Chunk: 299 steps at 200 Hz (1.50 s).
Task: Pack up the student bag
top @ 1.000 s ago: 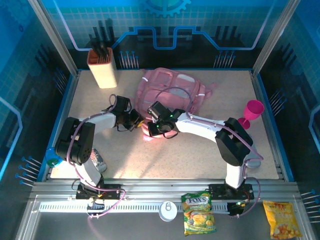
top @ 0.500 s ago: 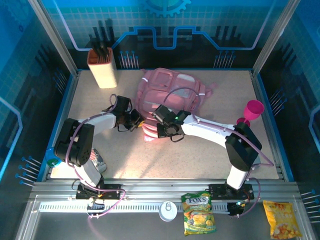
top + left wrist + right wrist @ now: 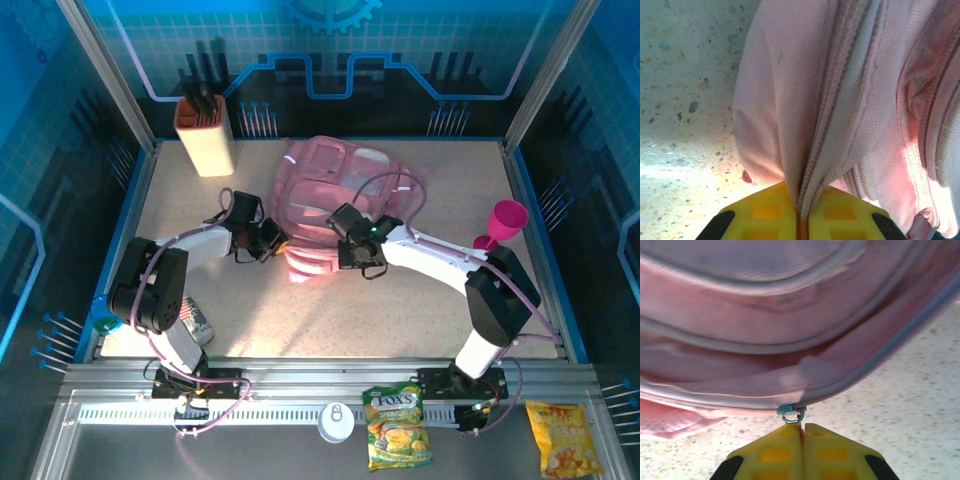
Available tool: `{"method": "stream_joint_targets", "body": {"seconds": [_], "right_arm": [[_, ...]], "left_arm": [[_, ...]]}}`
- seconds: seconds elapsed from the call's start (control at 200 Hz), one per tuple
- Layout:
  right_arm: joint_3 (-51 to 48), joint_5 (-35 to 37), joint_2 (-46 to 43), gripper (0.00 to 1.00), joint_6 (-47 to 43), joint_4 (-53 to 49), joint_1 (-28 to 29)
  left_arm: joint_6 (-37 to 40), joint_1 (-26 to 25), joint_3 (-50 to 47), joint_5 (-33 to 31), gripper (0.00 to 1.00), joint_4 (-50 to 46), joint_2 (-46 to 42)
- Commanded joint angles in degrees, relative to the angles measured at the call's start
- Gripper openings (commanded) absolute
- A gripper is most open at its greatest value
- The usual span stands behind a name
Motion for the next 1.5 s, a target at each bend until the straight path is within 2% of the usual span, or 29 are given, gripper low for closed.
{"method": "stream_joint_targets", "body": {"seconds": [0.0,0.33,0.53,0.695,1.046,1.236,1.416,1.491], "right_arm": [[-1.5,3.3,-2.7,0.0,-2.3,-5.5,-2.7],[-0.3,3.3,-0.9,0.0,-10.2,-4.2,-7.4],[-0.5,-2.8,-0.5,0.01,-22.6,0.0,-11.5],[0.6,-6.8,1.8,0.03,-27.7,0.7,-15.0],[5.9,-5.6,8.8,0.08,-31.0,2.7,-23.2],[10.3,-4.4,12.0,0.13,-29.5,4.2,-27.1],[12.5,-6.2,12.3,0.16,-26.9,4.8,-28.5],[11.3,-9.3,9.9,0.23,-26.0,4.5,-28.2]], "left_arm": [[2.2,1.4,1.6,-1.0,0.0,0.7,-1.9],[3.6,1.9,2.5,-1.2,0.0,-0.8,-2.3],[4.3,2.5,2.3,-0.9,0.0,-1.6,-2.7],[5.2,3.2,1.9,-0.2,0.0,-2.3,-3.3],[10.1,4.9,1.4,3.4,0.0,-5.7,-4.6],[12.5,5.0,1.0,4.6,0.0,-7.6,-5.7],[14.0,4.9,0.0,6.2,0.0,-8.5,-6.8],[14.5,4.5,-0.5,6.6,0.0,-8.8,-7.3]]}}
